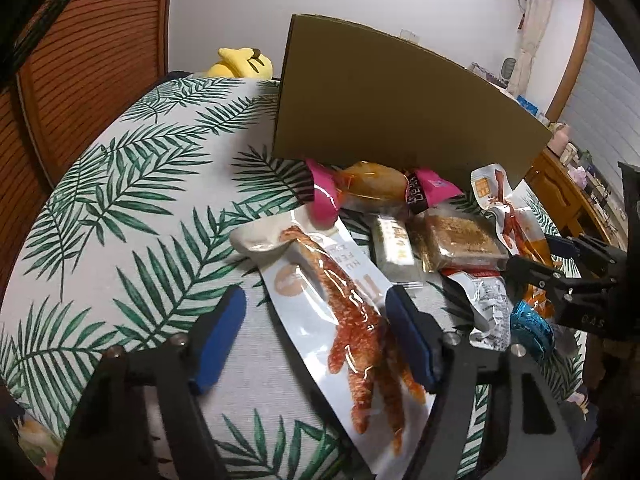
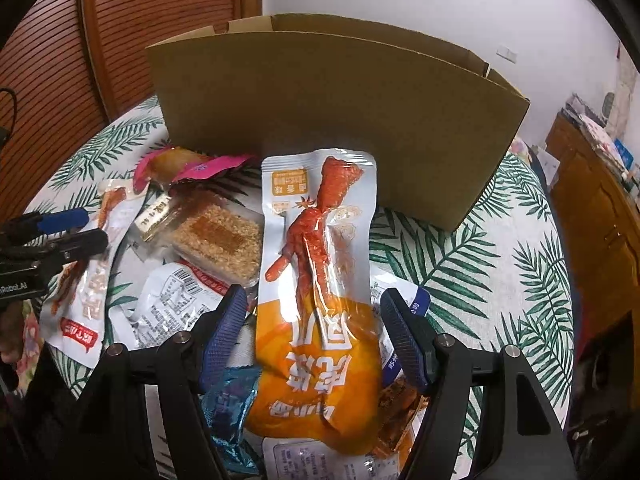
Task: Organize snacks
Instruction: 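Grasp the orange chicken-feet packet with the right tool while the left tool grasps the white chicken-feet packet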
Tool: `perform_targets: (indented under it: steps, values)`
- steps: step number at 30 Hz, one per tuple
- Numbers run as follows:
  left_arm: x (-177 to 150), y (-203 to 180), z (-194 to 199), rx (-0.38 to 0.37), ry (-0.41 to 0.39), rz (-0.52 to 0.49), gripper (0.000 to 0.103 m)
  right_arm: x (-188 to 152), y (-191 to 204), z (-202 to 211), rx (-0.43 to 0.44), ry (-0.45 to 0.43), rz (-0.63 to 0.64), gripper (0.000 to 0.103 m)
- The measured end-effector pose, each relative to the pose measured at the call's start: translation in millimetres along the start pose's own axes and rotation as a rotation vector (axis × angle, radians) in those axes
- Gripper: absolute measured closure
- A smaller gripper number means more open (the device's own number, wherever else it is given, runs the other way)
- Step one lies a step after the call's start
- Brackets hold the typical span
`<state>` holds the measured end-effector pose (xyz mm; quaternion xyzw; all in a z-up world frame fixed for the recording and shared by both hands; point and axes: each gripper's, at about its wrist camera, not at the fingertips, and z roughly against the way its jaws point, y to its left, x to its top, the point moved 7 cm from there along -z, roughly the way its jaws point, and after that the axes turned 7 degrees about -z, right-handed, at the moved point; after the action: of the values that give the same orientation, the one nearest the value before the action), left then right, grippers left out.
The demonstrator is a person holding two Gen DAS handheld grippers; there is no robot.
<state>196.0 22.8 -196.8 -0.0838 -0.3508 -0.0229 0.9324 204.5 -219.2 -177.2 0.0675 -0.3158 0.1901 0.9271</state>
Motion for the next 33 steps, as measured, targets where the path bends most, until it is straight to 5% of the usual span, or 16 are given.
perform_targets:
  steps: [6,9,15,24,33]
  values:
    - [1,-8,-3,0.013,0.020,-0.029,0.032,6,3,-6,-0.008,0.011,0.010,0.039]
    - [0,-13,-1,0.009,0.008,-0.058,0.049,6,3,-12,-0.033,0.037,0.032,0.038]
    - [-1,-6,5,0.005,-0.002,-0.057,0.057,6,-4,-18,-0.041,0.066,0.035,0.038]
    - [0,6,11,-0.038,-0.010,-0.039,0.062,8,8,-13,-0.045,0.055,0.084,0.061]
    - [-7,9,19,-0.027,-0.023,-0.051,0.062,12,12,4,-0.065,-0.039,0.096,0.063]
